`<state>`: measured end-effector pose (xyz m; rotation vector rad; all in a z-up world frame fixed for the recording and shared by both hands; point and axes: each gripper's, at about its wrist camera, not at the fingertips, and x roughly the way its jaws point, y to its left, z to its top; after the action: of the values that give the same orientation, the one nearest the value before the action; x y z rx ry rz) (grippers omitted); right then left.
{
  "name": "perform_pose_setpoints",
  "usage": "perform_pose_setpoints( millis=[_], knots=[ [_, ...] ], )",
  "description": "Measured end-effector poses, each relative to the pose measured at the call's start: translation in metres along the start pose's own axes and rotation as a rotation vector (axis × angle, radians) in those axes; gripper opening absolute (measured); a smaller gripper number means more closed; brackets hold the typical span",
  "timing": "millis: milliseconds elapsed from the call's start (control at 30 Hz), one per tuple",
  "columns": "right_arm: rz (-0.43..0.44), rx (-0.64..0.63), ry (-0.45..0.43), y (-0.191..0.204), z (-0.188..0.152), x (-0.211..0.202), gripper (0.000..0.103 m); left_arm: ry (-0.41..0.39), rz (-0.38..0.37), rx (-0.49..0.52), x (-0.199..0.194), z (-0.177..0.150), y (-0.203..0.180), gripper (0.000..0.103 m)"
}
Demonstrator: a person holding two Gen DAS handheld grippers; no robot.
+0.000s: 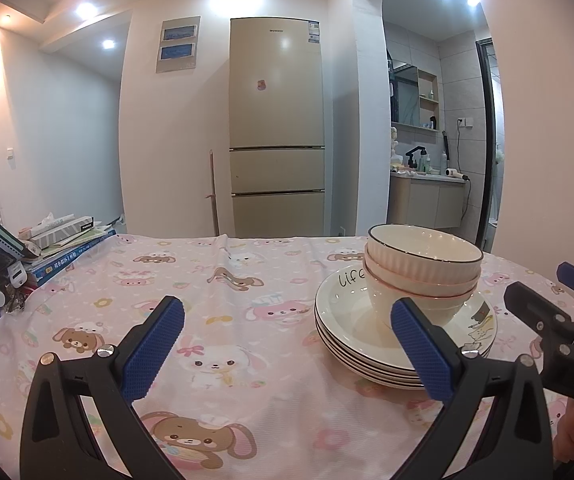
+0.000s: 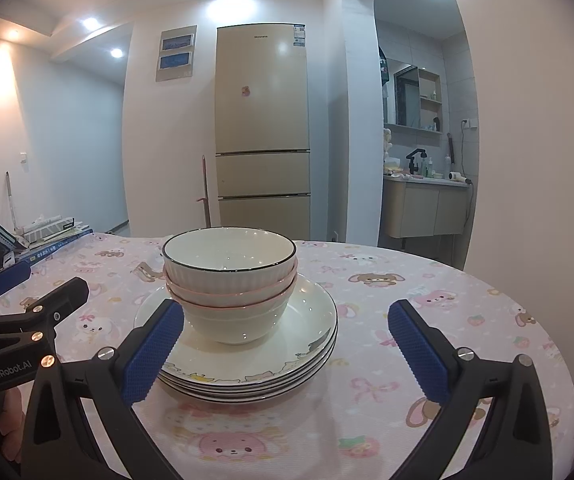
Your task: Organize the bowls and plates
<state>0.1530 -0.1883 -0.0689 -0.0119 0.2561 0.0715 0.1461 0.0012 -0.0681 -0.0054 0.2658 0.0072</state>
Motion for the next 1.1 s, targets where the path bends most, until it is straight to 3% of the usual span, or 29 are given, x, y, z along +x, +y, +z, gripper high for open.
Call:
perform_pose_setpoints(
  millis=[1100],
  knots=[
    [0.009,-0.008,-0.005,0.0028,-0.0024,-0.0014,0.103,0.003,-0.002,-0.001,0.0013,0.0014,0.003,0.103]
  ],
)
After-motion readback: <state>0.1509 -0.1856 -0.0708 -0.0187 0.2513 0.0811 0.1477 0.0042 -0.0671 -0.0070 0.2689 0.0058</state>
